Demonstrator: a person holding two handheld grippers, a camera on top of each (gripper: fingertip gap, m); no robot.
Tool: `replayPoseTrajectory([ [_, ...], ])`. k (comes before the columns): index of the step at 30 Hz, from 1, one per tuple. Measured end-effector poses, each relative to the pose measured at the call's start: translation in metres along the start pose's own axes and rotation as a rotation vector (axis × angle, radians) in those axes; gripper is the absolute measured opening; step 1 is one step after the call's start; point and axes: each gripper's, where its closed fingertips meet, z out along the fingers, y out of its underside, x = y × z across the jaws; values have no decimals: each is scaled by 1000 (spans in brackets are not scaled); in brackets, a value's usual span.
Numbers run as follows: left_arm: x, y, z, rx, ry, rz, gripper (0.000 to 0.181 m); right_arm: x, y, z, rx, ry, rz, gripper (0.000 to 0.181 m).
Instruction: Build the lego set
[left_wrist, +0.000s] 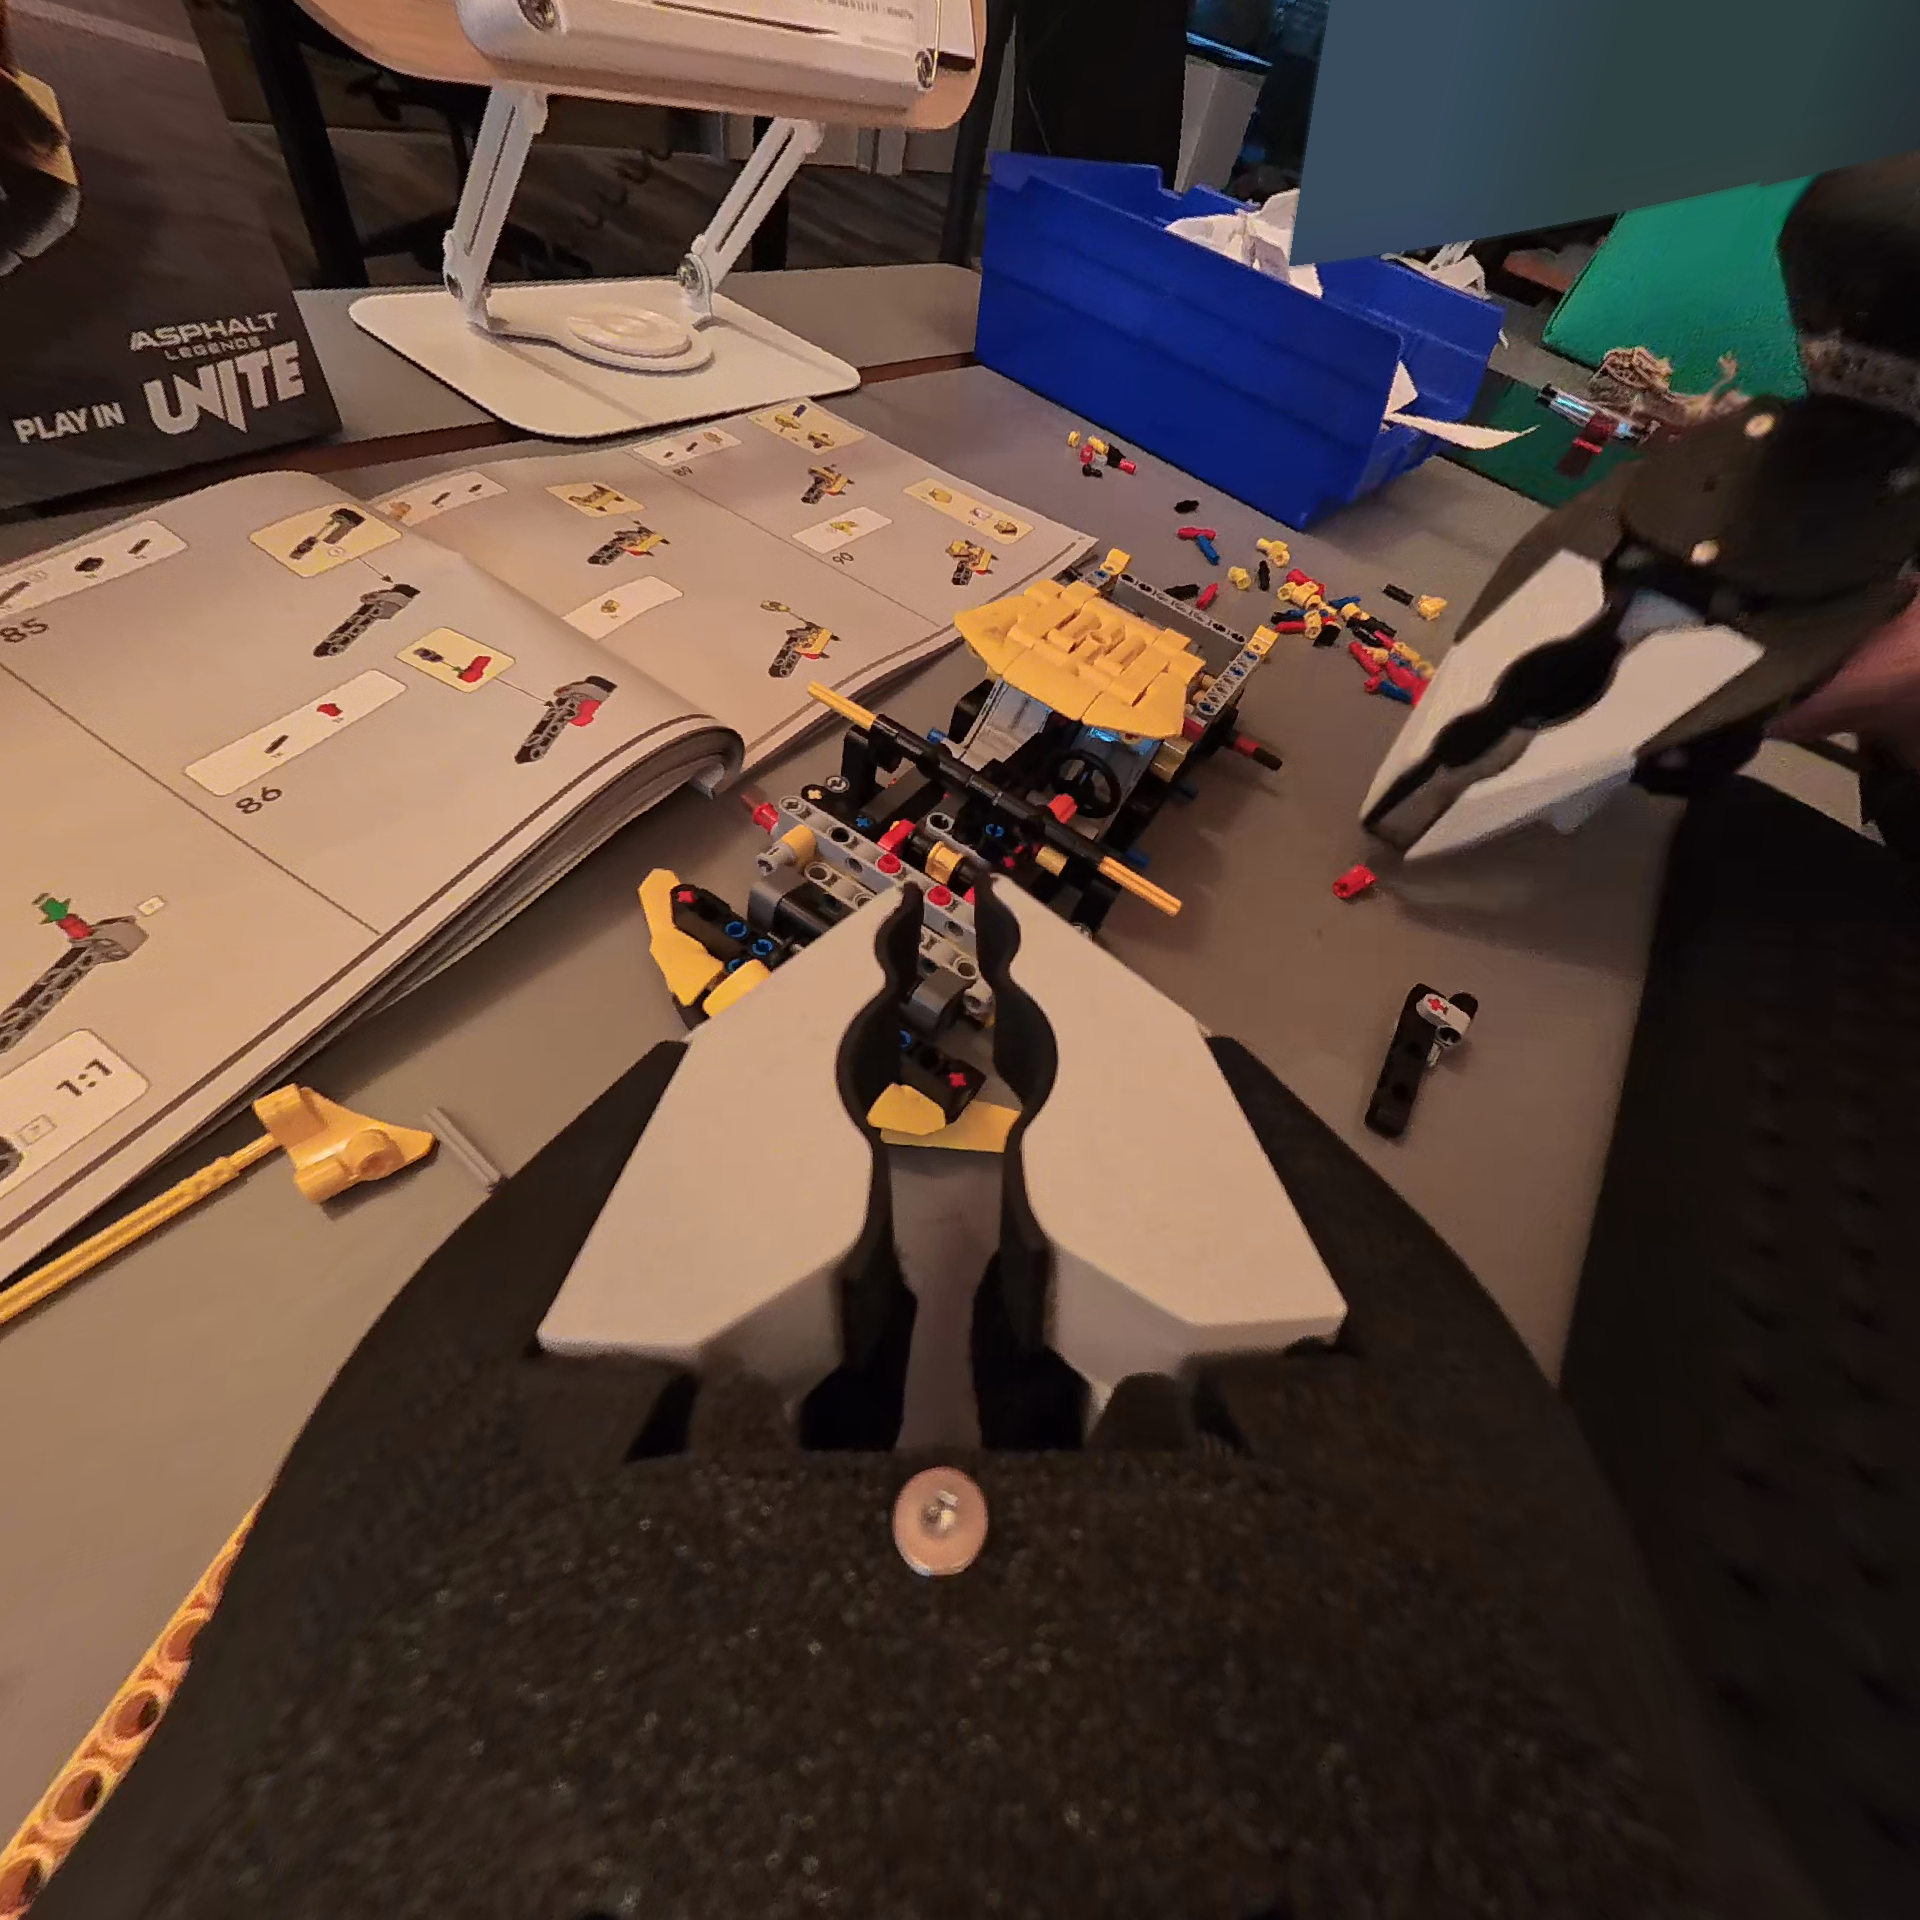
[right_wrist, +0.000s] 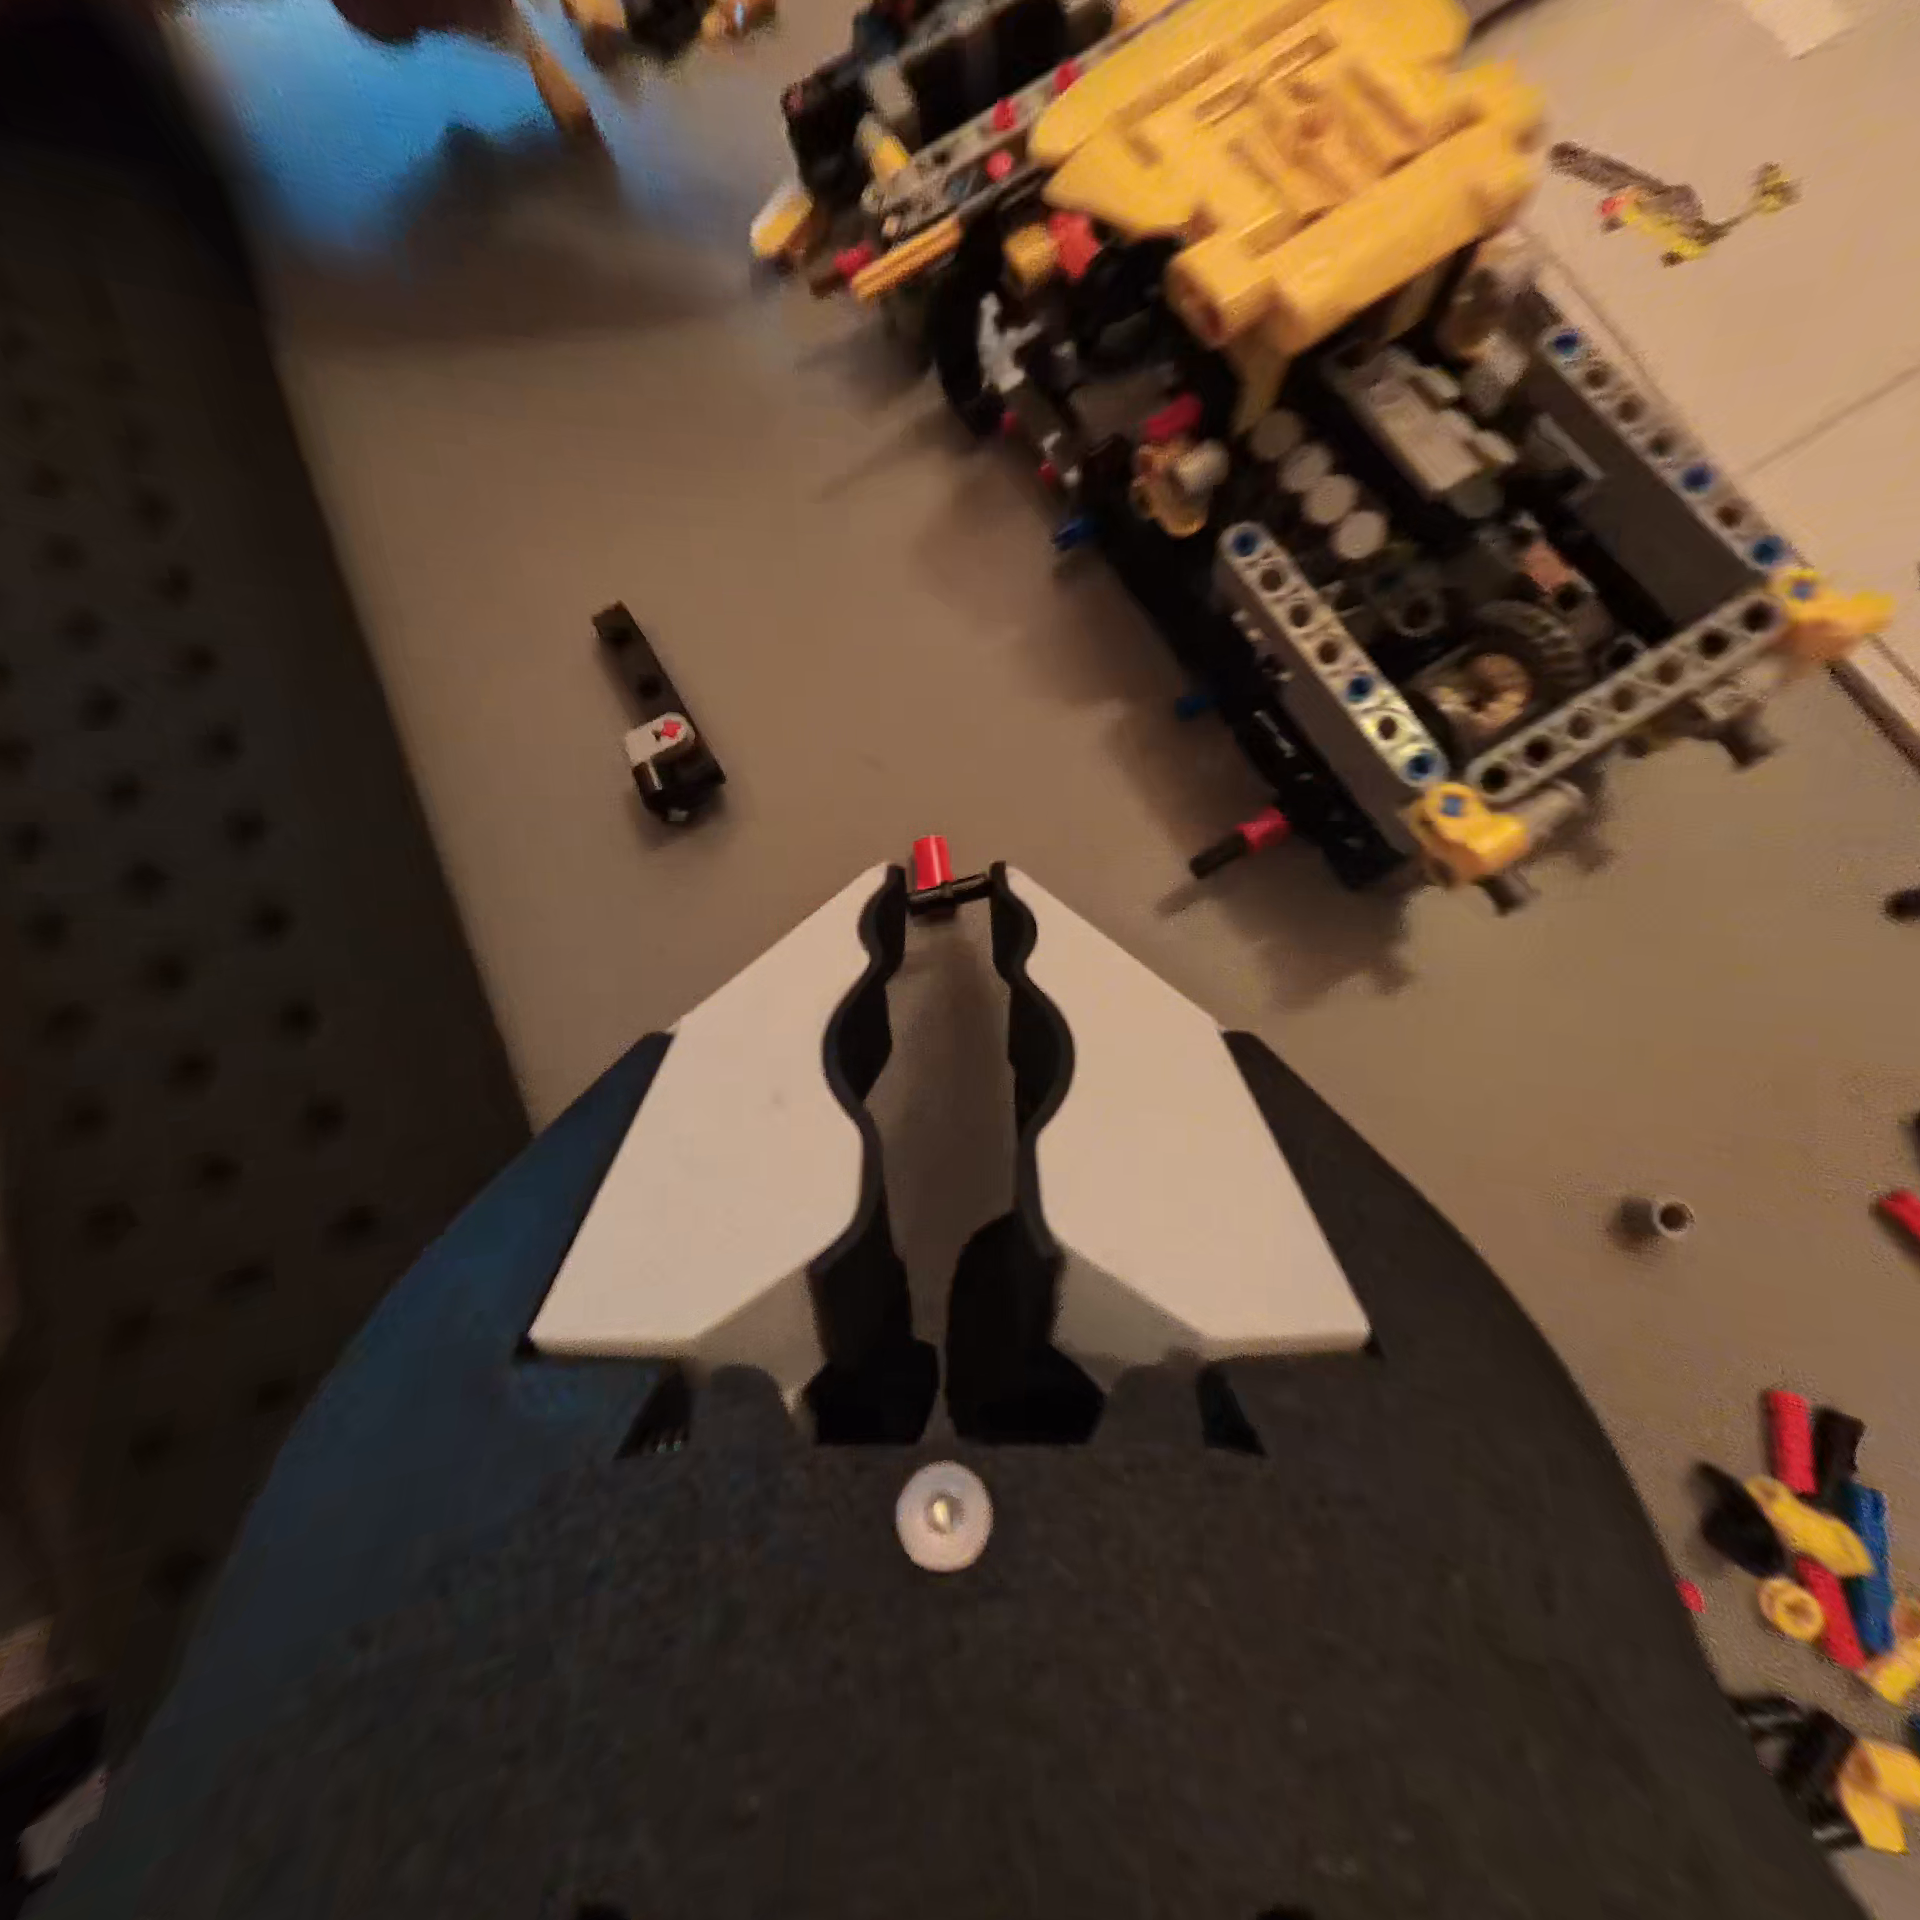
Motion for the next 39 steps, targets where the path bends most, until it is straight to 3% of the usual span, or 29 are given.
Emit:
replayPoseTrajectory([
  [4,3,-1,0,4,14,-6,9,2,-5,4,8,66,-33,15],
  [13,1,-2,-1,14,18,-24,9,6,21,3,-49,79,-12,15],
  [30,3,0,-1,2,32,-35,9,3,7,3,-7,83,-34,20],
  [39,2,2,0,-6,21,-18,9,-2,12,8,-61,101,-35,22],
])
